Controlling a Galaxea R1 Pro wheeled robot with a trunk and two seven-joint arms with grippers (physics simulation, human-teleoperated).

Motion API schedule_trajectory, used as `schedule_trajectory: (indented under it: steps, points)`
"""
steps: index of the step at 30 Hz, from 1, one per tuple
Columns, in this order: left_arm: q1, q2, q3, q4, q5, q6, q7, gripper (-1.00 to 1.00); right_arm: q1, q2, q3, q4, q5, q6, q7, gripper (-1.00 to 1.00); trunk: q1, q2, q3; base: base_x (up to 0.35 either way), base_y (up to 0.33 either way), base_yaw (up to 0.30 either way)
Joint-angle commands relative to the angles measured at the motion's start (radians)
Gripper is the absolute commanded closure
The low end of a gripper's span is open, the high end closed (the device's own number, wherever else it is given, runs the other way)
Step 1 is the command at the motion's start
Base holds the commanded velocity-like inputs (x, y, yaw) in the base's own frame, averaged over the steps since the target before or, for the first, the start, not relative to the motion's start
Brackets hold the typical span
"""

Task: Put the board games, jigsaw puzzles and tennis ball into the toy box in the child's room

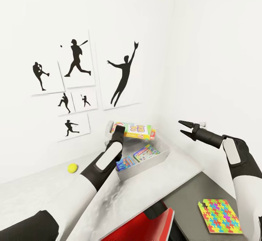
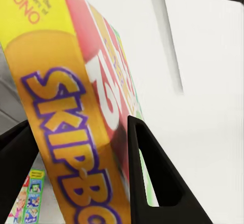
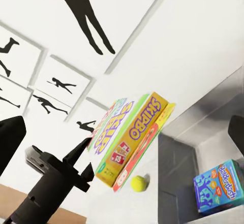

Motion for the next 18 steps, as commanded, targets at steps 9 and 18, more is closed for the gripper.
schedule_trajectory:
  steps: [9, 18]
  points:
    - [-0.002, 0.0, -0.013, -0.031, 0.007, -0.023, 0.004, 1.0, -0.001, -0.002, -0.003, -0.001, 0.004, 0.005, 0.006, -1.0, 0.001, -0.002, -0.017, 0.0, 0.0, 0.0]
    - [-0.002, 0.0, -0.094, -0.032, 0.008, -0.05, 0.004, 1.0, -0.001, -0.001, -0.003, -0.001, 0.004, 0.004, 0.006, -1.0, 0.001, -0.002, -0.032, 0.0, 0.0, 0.0]
